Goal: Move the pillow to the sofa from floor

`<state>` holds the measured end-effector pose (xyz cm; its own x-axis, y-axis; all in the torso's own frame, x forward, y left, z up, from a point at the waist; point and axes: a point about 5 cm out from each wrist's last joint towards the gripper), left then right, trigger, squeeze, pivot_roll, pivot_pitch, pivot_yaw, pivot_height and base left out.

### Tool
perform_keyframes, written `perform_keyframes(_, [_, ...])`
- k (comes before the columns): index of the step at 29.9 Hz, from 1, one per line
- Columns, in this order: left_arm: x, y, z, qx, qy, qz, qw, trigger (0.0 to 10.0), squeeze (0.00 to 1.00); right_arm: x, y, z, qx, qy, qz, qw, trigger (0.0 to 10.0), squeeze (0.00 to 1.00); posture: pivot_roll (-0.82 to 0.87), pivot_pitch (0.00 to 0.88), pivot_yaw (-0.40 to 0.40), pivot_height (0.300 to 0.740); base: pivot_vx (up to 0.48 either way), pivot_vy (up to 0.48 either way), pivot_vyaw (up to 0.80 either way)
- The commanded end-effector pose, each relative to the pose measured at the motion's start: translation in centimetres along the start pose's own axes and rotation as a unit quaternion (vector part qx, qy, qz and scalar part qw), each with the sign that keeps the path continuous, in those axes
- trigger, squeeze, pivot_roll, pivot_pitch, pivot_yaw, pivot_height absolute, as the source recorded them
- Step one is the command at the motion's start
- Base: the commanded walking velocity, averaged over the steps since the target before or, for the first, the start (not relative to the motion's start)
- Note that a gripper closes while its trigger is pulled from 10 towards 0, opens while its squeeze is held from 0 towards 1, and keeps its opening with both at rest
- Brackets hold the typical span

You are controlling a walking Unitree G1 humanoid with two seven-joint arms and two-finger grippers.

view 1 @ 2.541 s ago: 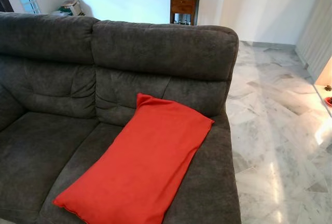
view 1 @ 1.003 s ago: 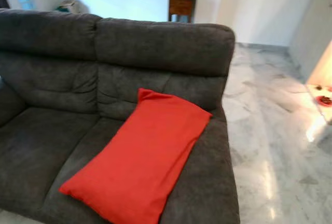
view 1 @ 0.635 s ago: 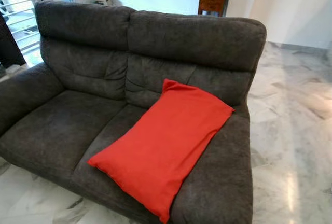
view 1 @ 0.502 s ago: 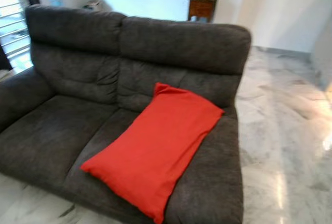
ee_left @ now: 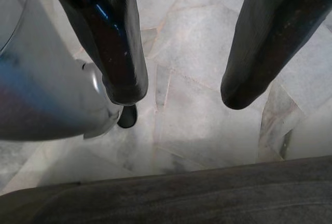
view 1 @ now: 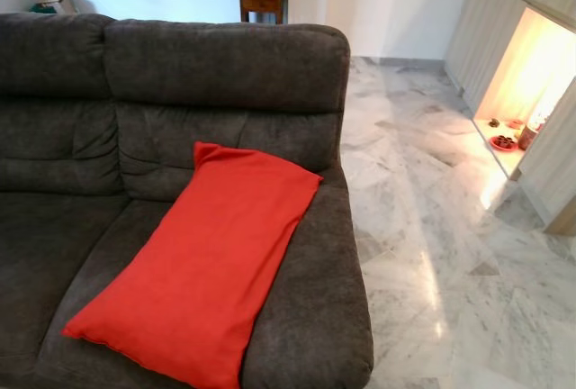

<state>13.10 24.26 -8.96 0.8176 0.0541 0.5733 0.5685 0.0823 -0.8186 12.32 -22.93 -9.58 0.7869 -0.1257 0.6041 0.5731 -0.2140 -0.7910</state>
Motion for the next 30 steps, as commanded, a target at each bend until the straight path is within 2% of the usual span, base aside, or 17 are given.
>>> perform_keyframes(1, [-0.4,-0.2,0.4,0.003,0.009,0.006,1.0,10.0,0.0,-0.2,-0.1,0.2,0.003,0.003,0.003,1.0,10.0,0.0,0.04,0.005,0.012,0.74,0.0,0.0,-0.77])
perform_keyframes(5, [1.9,0.2,0.1,-0.005,0.008,-0.055,0.998,10.0,0.0,-0.2,0.0,0.2,0.004,0.003,0.003,1.0,10.0,0.0,0.05,0.0,0.018,0.74,0.0,0.0,-0.78])
perform_keyframes(8, [5.4,0.2,-0.5,-0.008,0.04,-0.163,0.986,10.0,0.0,-0.2,0.0,0.3,0.004,0.003,0.001,1.0,10.0,0.0,0.04,0.0,0.024,0.74,0.0,0.0,-0.77])
perform_keyframes(10, [9.9,-0.4,-1.6,-0.041,0.04,-0.287,0.956,10.0,0.0,-0.1,0.0,0.3,0.006,0.003,0.0,1.0,10.0,0.0,0.05,0.0,0.023,0.74,0.0,0.0,-0.77])
perform_keyframes(11, [9.9,-0.4,-1.6,-0.041,0.04,-0.287,0.956,10.0,0.0,-0.1,0.0,0.3,0.006,0.003,0.0,1.0,10.0,0.0,0.05,0.0,0.023,0.74,0.0,0.0,-0.77])
perform_keyframes(13, [13.4,-2.0,-3.1,-0.07,0.054,-0.381,0.92,10.0,0.0,-0.1,0.0,0.4,0.008,0.002,-0.001,1.0,10.0,0.0,0.05,0.006,0.02,0.74,0.0,0.0,-0.77])
perform_keyframes(14, [14.0,-2.5,-3.4,-0.074,0.058,-0.4,0.912,10.0,0.0,0.0,0.0,0.4,0.008,0.002,-0.001,1.0,10.0,0.0,0.05,0.006,0.02,0.74,0.0,0.0,-0.77])
perform_keyframes(16, [14.1,-3.1,-3.8,-0.065,0.054,-0.422,0.902,10.0,0.0,0.0,0.0,0.5,0.01,0.002,-0.002,1.0,10.0,0.0,0.05,0.012,0.017,0.74,0.0,-0.223,-0.77])
perform_keyframes(18, [13.9,-3.1,-4.0,-0.062,0.056,-0.427,0.9,10.0,0.0,0.0,0.0,0.6,0.012,0.003,-0.002,1.0,10.0,0.0,0.05,0.014,0.016,0.74,0.0,-0.446,-0.77])
perform_keyframes(22, [14.2,-4.0,-5.5,-0.092,0.065,-0.448,0.887,10.0,0.0,0.0,0.0,0.6,0.013,0.0,-0.002,1.0,10.0,0.0,0.06,0.021,0.012,0.74,0.0,-0.21,-0.77])
perform_keyframes(30, [13.7,-4.5,-5.9,-0.101,0.072,-0.433,0.893,10.0,0.0,0.0,0.0,0.6,0.013,0.0,-0.001,1.0,10.0,0.0,0.06,0.027,0.013,0.74,0.0,0.0,-0.77])
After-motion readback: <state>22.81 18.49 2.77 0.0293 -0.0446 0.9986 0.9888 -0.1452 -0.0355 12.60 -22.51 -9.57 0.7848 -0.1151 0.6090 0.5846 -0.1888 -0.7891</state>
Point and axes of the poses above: a point about 5 cm out from each wrist's last joint towards the gripper, its own y axis pointing out of the wrist towards the gripper, its own x axis along the axis of the wrist's last joint, z = x × y, and after that the axes turned 13 degrees about -y, right-handed
